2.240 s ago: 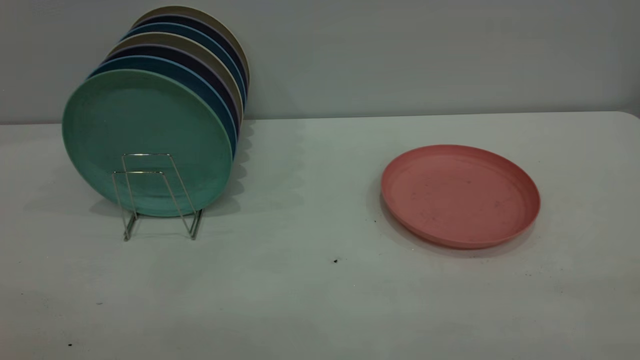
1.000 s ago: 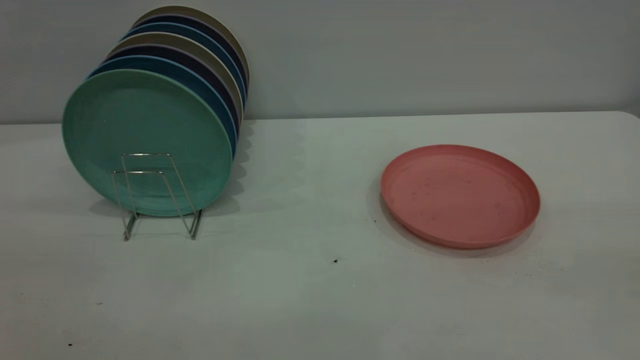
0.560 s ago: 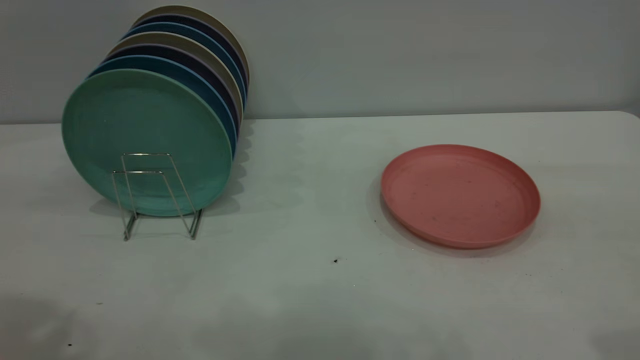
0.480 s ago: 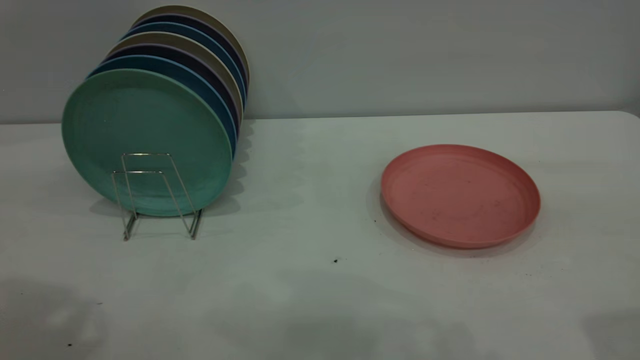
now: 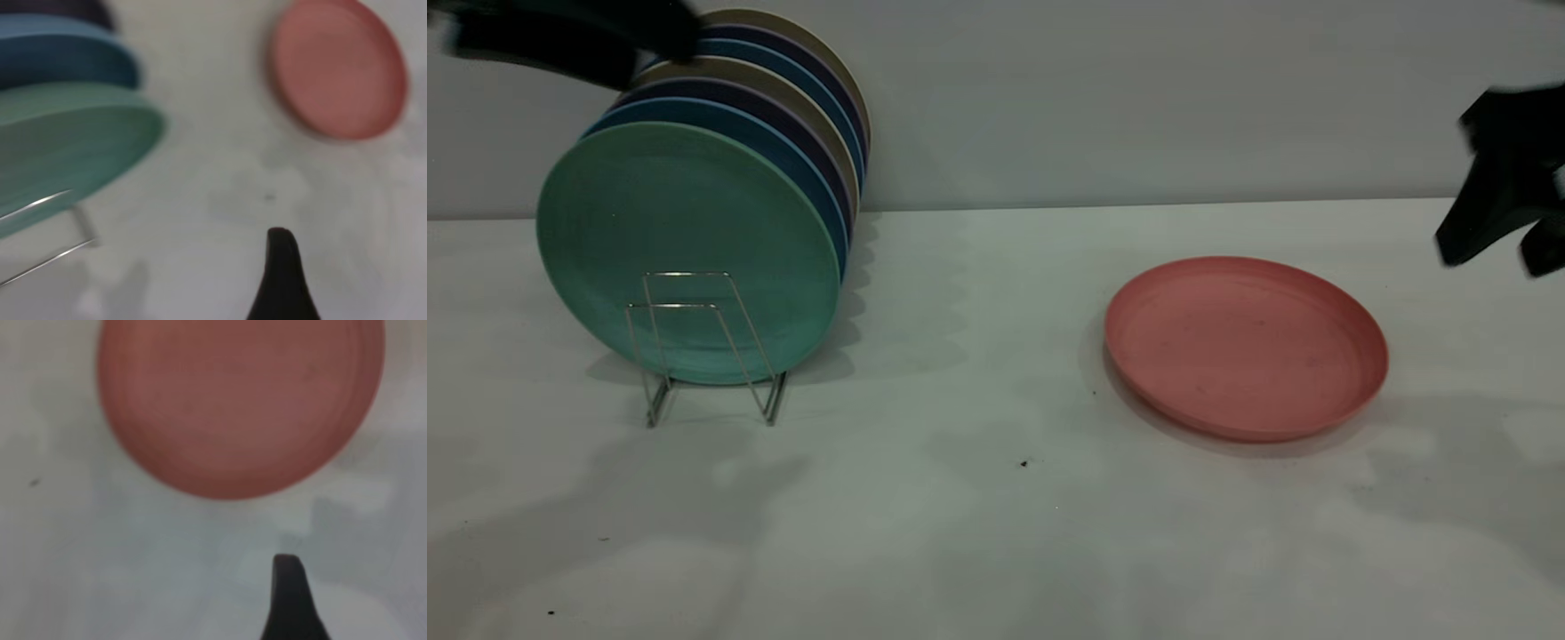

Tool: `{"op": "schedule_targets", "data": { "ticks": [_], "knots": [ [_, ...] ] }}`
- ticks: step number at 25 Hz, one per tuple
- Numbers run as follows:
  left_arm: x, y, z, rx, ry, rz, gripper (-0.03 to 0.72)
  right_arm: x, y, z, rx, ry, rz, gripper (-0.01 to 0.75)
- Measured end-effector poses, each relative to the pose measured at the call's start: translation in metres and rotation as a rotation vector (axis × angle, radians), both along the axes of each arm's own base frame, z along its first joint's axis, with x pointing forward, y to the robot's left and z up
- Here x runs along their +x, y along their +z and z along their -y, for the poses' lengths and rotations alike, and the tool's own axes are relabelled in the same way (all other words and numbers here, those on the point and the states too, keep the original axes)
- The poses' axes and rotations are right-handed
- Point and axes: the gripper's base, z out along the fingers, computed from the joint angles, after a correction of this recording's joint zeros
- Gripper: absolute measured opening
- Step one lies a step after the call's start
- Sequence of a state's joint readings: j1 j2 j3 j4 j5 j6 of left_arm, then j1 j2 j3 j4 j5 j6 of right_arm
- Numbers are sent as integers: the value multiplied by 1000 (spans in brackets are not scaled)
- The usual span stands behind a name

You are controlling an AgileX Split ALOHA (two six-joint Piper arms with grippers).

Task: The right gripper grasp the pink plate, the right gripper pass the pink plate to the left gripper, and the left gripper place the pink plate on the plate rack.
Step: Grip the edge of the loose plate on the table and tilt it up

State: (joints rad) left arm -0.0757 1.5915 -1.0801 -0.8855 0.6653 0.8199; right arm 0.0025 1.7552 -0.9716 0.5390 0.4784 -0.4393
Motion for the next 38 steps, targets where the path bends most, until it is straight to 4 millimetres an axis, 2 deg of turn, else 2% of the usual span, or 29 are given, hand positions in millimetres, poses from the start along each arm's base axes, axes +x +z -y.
{"op": "schedule_targets", "data": {
  "ticks": [5, 7, 11, 14, 17, 21, 30, 34, 38],
  "knots": [
    [16, -3, 40, -26, -133, -34, 576, 46, -44, 25, 73, -19, -136, 528],
    [25, -11, 51, -35, -140, -74, 576, 56, -63, 30, 120, 7, -183, 528],
    [45, -35, 66, -27, -142, -142, 576, 71, -84, 33, 215, 16, -180, 528],
    [56, -50, 73, -26, -142, -178, 576, 76, -97, 31, 266, 12, -168, 528],
    [59, -57, 76, -21, -141, -184, 576, 78, -113, 30, 287, 11, -170, 528],
    [60, -57, 78, -18, -136, -176, 576, 78, -132, 32, 263, -3, -181, 528],
    [60, -57, 81, -17, -136, -167, 576, 84, -150, 29, 319, -16, -164, 516],
    [60, -57, 81, -16, -132, -165, 576, 85, -152, 28, 333, -7, -143, 435],
    [61, -57, 81, -15, -127, -160, 576, 85, -155, 28, 326, 7, -134, 220]
  ]
}}
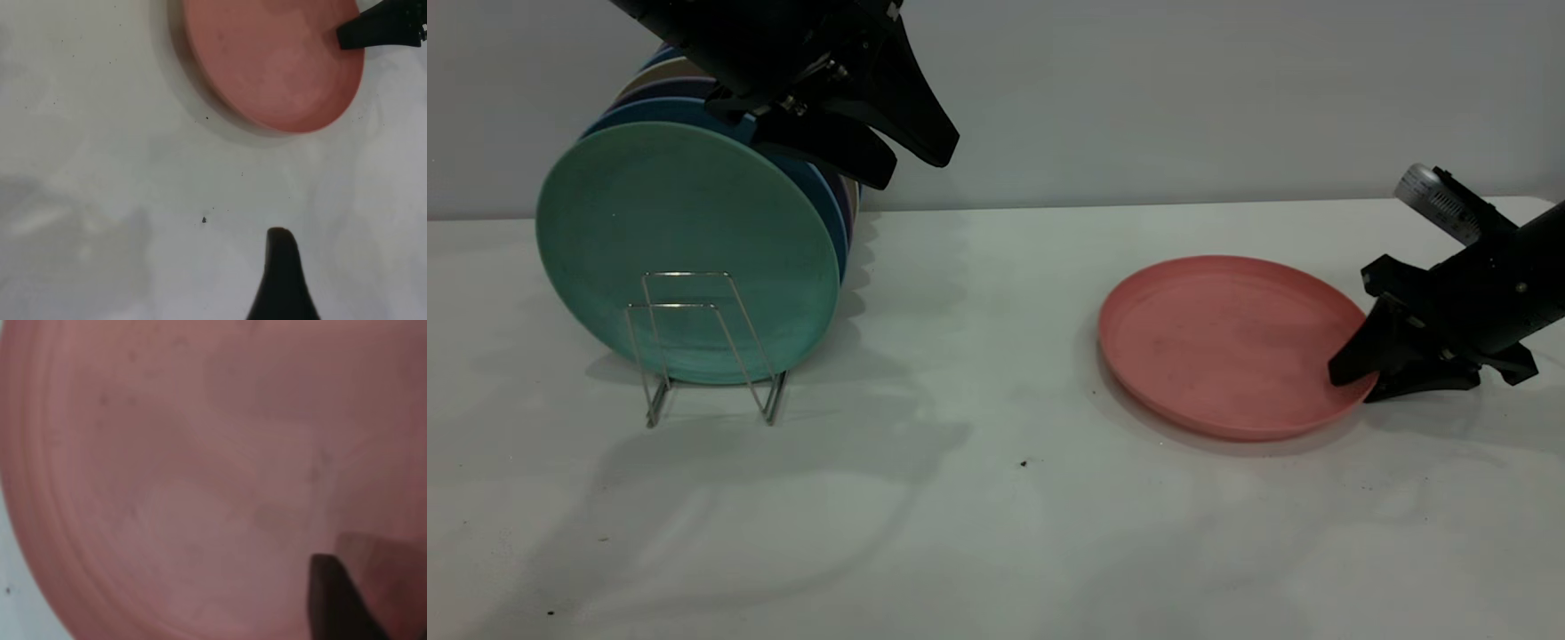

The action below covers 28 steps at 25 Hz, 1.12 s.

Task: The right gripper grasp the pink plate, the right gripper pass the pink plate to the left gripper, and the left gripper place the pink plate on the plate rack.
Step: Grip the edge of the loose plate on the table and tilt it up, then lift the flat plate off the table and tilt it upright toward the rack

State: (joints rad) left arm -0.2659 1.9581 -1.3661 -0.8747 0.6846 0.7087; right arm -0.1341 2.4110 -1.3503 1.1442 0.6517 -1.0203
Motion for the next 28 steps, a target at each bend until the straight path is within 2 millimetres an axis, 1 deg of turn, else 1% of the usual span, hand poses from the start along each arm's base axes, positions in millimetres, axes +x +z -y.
{"op": "schedule_targets", "data": {
  "ticks": [1, 3, 5, 8, 10, 17, 20, 22, 26, 28],
  "knots": [
    [0, 0, 0, 0, 2, 2, 576, 0, 0, 0, -3, 3, 5, 138],
    [1, 0, 0, 3, 11, 11, 576, 1, 0, 0, -4, 10, 16, 48],
    [4, 0, -1, 8, 35, 35, 576, 0, 1, -1, 9, 29, 24, 18],
    [8, -1, -1, -5, 89, 30, 576, -2, 5, -8, 80, 76, 32, 17],
    [8, -2, -1, -9, 101, 19, 576, -3, 8, -17, 136, 114, 35, 17],
    [9, -5, -1, -9, 108, 10, 576, -9, 16, -62, 246, 272, 57, 17],
    [10, -10, -1, -4, 113, 4, 576, -9, 21, -76, 316, 291, 87, 17],
    [11, -14, -1, 0, 114, -5, 576, -7, 26, -82, 347, 291, 115, 17],
    [13, -25, 0, 1, 122, -30, 576, -5, 40, -92, 368, 309, 176, 17],
    [14, -31, 1, -8, 133, -48, 576, -5, 47, -100, 373, 330, 201, 17]
  ]
}}
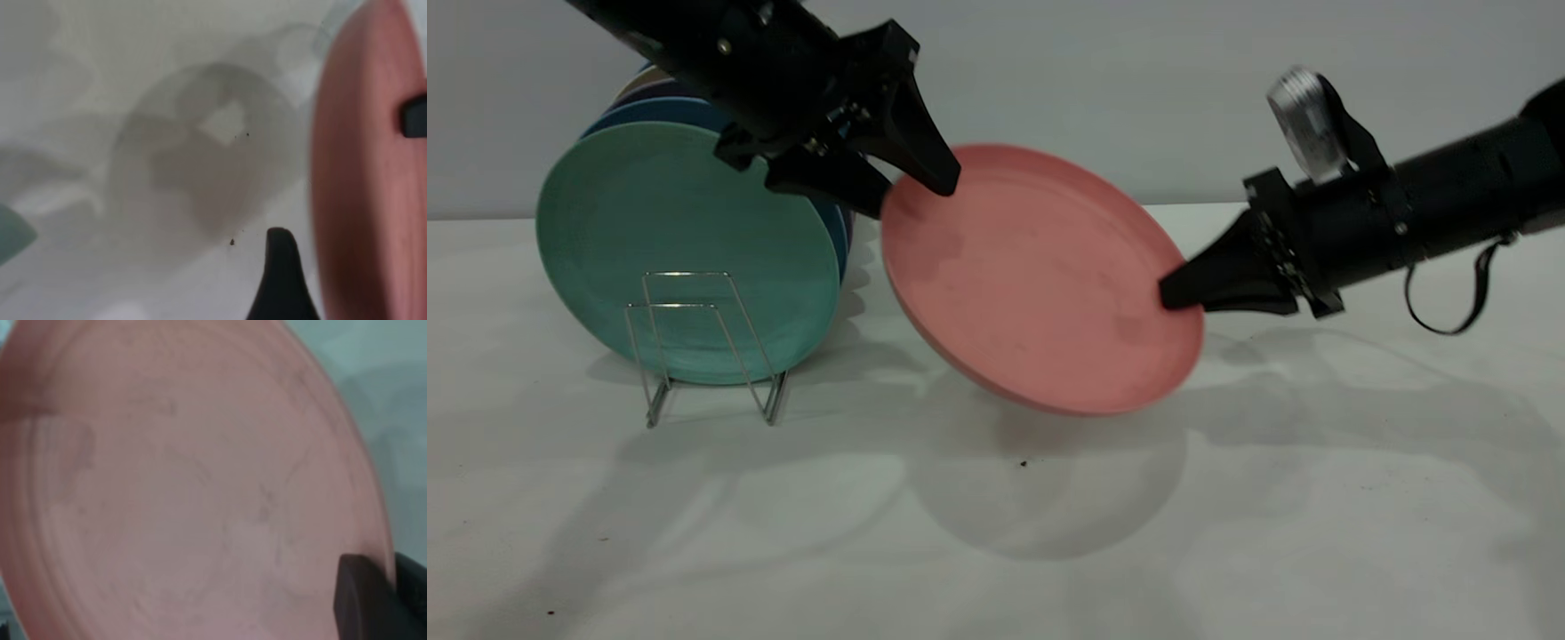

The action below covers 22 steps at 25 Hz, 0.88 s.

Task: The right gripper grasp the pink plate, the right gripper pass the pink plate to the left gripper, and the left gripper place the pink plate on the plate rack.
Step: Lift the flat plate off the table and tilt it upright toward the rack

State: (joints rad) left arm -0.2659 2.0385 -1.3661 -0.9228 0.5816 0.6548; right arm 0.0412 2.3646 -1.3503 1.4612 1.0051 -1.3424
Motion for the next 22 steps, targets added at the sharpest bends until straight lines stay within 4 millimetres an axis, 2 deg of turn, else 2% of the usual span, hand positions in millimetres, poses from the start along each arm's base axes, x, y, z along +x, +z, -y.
{"op": "schedule_targets", "data": {
  "ticks": [3, 6, 8, 13, 16, 18, 22],
  "knots": [
    [2, -6, 1, -20, 30, -14, 561, -1, 7, -10, 5, 29, 25, 17],
    [4, -7, 2, -28, 47, -12, 486, -2, 7, -14, 8, 41, 30, 17],
    [4, -7, 2, -28, 47, -12, 399, -3, 7, -15, 9, 43, 30, 17],
    [5, -6, 2, -27, 49, -7, 120, -2, 8, -17, 22, 30, 31, 17],
    [5, -6, 2, -21, 40, 5, 107, -1, 10, -17, 44, 23, 28, 30],
    [6, -5, 1, -17, 24, 21, 107, -2, 11, -18, 59, 27, 27, 72],
    [5, -5, 2, -19, 9, 22, 107, -2, 14, -19, 98, 30, 19, 272]
  ]
}}
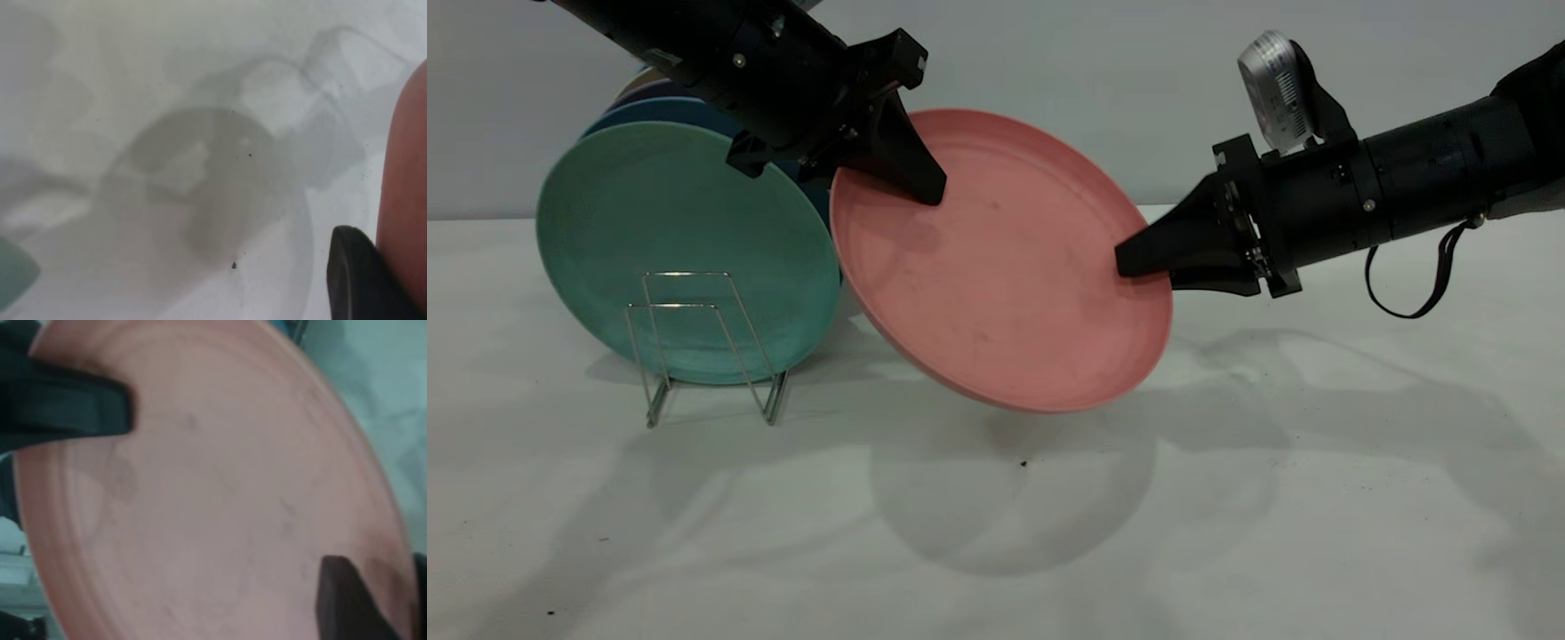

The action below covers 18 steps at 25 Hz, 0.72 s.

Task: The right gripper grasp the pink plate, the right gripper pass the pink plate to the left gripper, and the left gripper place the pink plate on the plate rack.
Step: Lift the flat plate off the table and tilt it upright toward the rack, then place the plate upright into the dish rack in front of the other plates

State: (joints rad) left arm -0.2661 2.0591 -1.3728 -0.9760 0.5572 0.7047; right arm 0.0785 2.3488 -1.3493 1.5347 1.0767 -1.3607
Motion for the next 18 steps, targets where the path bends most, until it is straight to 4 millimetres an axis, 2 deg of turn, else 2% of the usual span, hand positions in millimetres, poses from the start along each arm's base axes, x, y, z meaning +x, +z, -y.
{"op": "schedule_targets", "data": {
  "ticks": [3, 6, 10, 12, 15, 18],
  "knots": [
    [0, 0, 0, -3, -2, 0, 107, 1, 4, 0, 48, -14, -5, 452],
    [-1, 0, 0, -1, -13, -5, 107, 6, 19, 7, 85, -53, 23, 570],
    [-3, 0, -4, 52, -69, 20, 107, 10, 64, 24, 107, -86, 120, 584],
    [-4, 9, -12, 94, -118, 61, 107, 8, 92, 32, 107, -96, 169, 567],
    [-8, 40, -30, 146, -185, 160, 107, -2, 136, 45, 68, -85, 232, 543],
    [-19, 78, -54, 218, -298, 296, 107, -25, 180, 47, -41, -3, 297, 515]
  ]
}}
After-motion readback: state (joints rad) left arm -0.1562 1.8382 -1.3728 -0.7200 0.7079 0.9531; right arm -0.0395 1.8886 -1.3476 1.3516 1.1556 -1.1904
